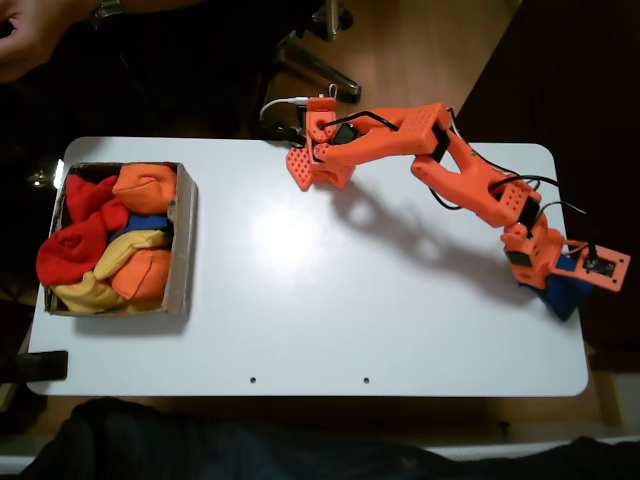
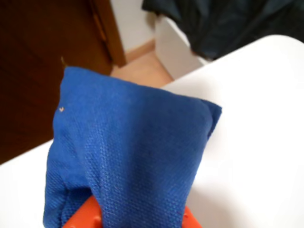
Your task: Grasp a bag and put it in the box.
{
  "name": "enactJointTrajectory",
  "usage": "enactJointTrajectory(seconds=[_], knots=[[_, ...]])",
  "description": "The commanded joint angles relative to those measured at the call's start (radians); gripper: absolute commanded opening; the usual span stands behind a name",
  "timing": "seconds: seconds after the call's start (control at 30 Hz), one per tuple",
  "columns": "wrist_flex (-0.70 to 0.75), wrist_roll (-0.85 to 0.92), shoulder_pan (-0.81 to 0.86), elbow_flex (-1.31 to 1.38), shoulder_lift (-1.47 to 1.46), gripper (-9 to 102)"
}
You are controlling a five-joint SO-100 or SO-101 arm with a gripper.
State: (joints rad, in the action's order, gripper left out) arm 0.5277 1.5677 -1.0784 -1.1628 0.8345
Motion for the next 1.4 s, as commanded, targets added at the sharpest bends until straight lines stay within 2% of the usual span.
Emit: enactJointTrajectory(seconds=[0.0, 0.73, 0.83, 1.37], knots=[[0.018, -0.006, 0.020, -0.023, 0.052, 16], [0.012, -0.064, 0.023, -0.273, 0.341, 7], [0.014, -0.077, 0.017, -0.296, 0.373, 0], [0.028, -0.101, 0.002, -0.347, 0.506, 0]])
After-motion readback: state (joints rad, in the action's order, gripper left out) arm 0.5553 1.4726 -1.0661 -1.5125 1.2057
